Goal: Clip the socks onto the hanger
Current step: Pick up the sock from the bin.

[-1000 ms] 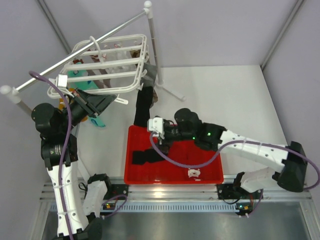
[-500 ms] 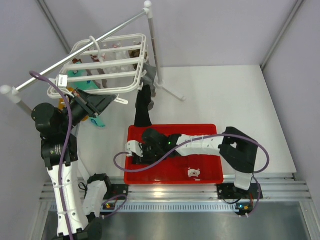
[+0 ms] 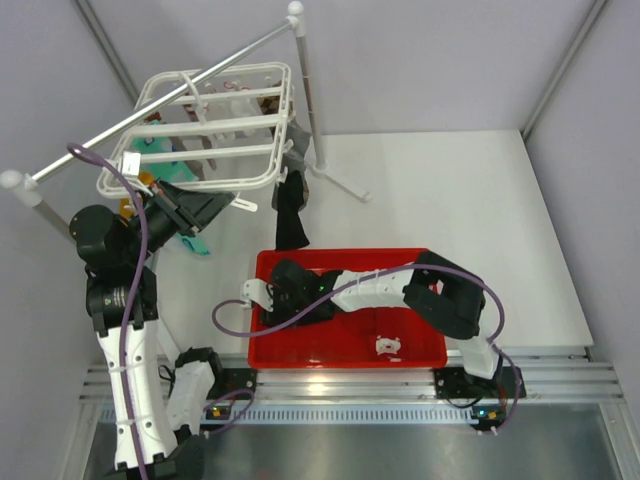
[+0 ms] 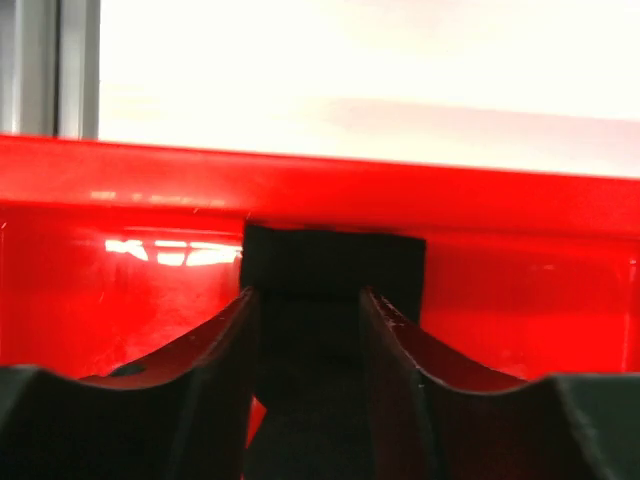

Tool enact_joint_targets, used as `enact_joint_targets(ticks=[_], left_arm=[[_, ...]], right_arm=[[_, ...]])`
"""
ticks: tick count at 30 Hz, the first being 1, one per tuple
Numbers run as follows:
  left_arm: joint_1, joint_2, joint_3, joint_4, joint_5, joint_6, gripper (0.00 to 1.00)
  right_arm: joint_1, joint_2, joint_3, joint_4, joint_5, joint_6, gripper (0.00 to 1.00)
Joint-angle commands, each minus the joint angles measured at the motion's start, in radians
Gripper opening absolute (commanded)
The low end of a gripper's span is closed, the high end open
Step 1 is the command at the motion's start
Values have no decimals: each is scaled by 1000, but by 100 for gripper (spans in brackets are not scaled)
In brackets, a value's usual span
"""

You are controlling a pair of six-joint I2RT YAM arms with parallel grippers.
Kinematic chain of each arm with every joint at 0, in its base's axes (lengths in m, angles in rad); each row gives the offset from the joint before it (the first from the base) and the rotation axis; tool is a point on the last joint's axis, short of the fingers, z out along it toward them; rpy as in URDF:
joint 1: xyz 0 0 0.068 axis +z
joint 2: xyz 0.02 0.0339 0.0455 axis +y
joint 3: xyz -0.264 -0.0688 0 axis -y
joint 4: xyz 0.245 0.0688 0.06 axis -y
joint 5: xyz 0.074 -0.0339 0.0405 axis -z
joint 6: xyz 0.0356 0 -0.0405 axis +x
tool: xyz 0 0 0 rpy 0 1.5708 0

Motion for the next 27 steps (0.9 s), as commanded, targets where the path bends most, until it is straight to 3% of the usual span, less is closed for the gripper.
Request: enact_joint_targets(ticks=[1,4,5,7,17,27], left_arm=[[2,5,-11,47,-10,15,0],[4,4,-11,40,-7,22,0],[2,3,-11,37,-7,22,0],[2,0,-9,34,-6,28,0],[2,-9,14,-25,5,68,0],[2,-9,46,-84,28,104,0]], right_arm=[[8,25,35,32,1,-9,39],[7,2,12,32,-16,-32,23],[5,-18,6,30,-16,-36,11],[-1,-55,-11,29,-16,-39,0],[-28,-461,-55,0,15,-97,0],[-33,-655,-74,96,180,-233,0]])
